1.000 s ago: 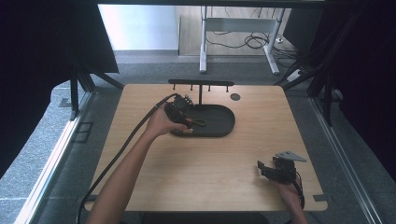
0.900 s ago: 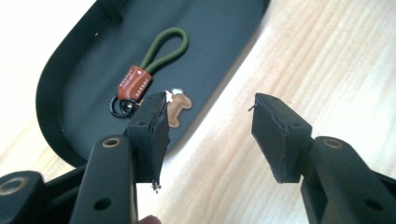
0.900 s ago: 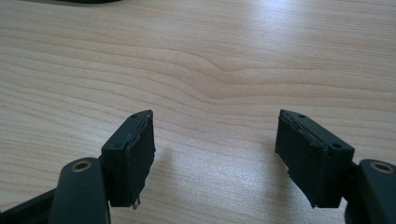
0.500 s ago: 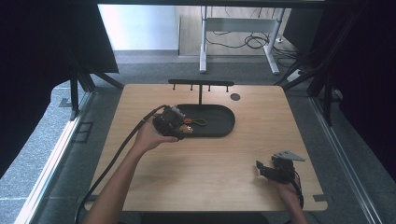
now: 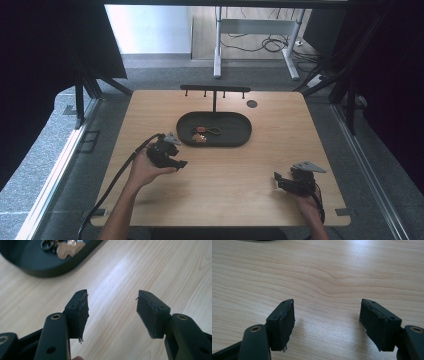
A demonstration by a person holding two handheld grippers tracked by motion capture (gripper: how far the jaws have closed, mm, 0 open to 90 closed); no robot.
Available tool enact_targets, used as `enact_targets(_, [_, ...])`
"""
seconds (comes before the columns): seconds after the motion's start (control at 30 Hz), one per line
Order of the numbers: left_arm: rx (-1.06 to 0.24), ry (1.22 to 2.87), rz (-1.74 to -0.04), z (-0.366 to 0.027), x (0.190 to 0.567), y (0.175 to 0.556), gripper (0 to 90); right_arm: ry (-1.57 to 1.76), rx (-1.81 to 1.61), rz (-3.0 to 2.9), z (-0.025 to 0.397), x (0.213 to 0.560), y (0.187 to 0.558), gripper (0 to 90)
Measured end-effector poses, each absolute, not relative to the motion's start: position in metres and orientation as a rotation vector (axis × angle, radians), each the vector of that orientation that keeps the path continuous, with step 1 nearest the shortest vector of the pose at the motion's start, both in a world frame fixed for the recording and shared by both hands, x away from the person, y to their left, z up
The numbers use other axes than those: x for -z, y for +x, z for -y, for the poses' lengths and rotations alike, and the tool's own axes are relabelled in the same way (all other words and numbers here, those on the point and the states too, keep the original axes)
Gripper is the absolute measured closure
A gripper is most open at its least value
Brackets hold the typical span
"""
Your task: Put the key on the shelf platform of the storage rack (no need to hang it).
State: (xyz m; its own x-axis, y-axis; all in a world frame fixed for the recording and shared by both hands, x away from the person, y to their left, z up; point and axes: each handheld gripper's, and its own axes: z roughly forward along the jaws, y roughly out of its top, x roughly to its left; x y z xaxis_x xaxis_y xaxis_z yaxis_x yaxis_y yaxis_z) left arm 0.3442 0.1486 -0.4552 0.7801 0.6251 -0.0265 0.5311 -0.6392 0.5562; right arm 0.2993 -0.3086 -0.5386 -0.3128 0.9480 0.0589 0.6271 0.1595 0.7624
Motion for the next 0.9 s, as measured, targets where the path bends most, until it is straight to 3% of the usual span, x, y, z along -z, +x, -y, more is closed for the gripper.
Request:
enact_targets(0.5, [-0.199,2.359,-0.976,-0.187,0.483,0.309,42.9,1.501,-0.978,-1.995,0.313,0.539,0.300,28.6])
enact_targets(0.9, [-0.188,2.354,-1.014,-0.193,0.497,0.303,42.4,1.500,-1.000,-1.981,0.314,0.535,0.299,28.6])
